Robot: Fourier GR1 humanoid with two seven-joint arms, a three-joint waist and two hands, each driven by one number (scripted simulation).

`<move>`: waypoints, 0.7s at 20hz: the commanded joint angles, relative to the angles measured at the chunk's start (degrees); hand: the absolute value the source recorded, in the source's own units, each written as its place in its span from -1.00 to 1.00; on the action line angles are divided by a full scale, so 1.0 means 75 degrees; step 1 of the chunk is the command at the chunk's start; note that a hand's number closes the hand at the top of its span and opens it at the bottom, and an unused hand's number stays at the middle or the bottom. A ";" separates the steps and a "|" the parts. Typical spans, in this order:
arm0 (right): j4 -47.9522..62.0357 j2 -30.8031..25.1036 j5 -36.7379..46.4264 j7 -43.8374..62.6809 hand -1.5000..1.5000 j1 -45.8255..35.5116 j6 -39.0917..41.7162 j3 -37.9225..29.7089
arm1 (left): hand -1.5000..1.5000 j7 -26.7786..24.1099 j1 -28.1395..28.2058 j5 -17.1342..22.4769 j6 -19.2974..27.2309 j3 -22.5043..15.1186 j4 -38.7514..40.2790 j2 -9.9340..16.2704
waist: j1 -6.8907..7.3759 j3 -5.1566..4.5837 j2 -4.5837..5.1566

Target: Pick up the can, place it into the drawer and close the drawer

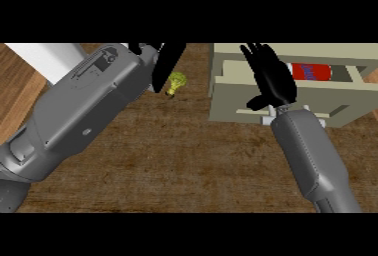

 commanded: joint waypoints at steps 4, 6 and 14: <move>0.2134 -0.0117 0.0048 -0.0373 -1.00 -0.0629 -0.1466 -0.0593 | -1.00 0.0141 0.0405 -0.0305 0.0159 0.0051 -0.0769 0.0385 | 0.0036 0.0097 0.0134; 0.2615 -0.0043 0.0199 -0.0158 -1.00 -0.1112 -0.1764 -0.0694 | -1.00 0.0133 0.0591 -0.0213 -0.0087 0.0155 -0.0823 0.0461 | 0.0180 0.0096 0.0199; 0.3924 -0.0107 0.0457 -0.0005 -1.00 -0.2083 -0.2806 -0.1005 | -1.00 0.0513 0.0810 -0.0464 0.0149 0.0101 -0.1480 0.0716 | 0.0250 0.0098 0.0215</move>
